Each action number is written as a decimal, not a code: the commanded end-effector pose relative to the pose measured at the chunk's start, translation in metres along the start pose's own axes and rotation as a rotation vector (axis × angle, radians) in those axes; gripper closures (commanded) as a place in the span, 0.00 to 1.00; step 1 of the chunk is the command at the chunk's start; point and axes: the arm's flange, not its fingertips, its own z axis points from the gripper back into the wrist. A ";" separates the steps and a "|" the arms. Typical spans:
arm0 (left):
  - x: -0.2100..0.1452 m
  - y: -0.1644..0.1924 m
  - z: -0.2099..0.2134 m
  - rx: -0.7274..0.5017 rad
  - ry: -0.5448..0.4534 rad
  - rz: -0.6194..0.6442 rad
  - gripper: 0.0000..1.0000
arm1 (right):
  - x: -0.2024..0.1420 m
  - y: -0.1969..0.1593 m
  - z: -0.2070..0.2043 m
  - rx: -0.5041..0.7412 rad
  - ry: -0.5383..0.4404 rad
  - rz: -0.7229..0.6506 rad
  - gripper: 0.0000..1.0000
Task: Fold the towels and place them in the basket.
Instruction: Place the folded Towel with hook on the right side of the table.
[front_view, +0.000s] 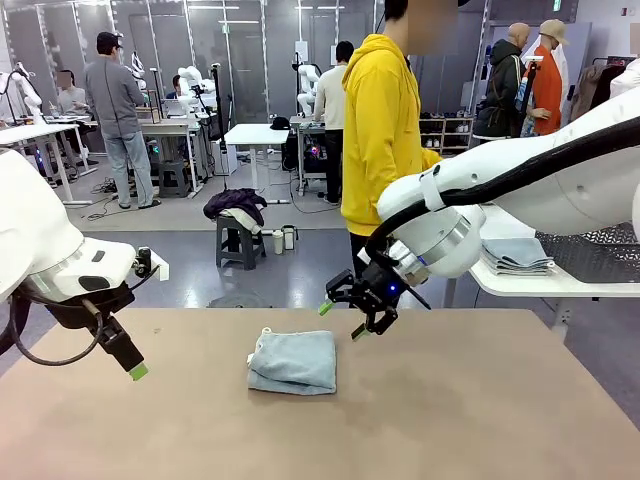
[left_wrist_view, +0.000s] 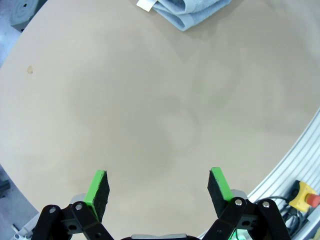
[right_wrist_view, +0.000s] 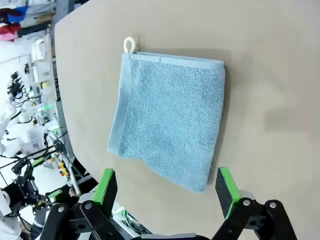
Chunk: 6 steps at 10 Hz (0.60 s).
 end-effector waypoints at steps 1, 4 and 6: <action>0.002 -0.002 -0.001 0.010 0.000 0.011 0.00 | 0.006 -0.015 -0.003 0.072 0.029 0.021 0.00; 0.002 -0.002 -0.001 0.010 0.000 0.011 0.00 | 0.021 -0.036 -0.013 0.122 0.055 0.009 0.00; 0.002 -0.002 -0.001 0.010 0.000 0.011 0.00 | 0.028 -0.043 -0.026 0.146 0.045 0.005 0.00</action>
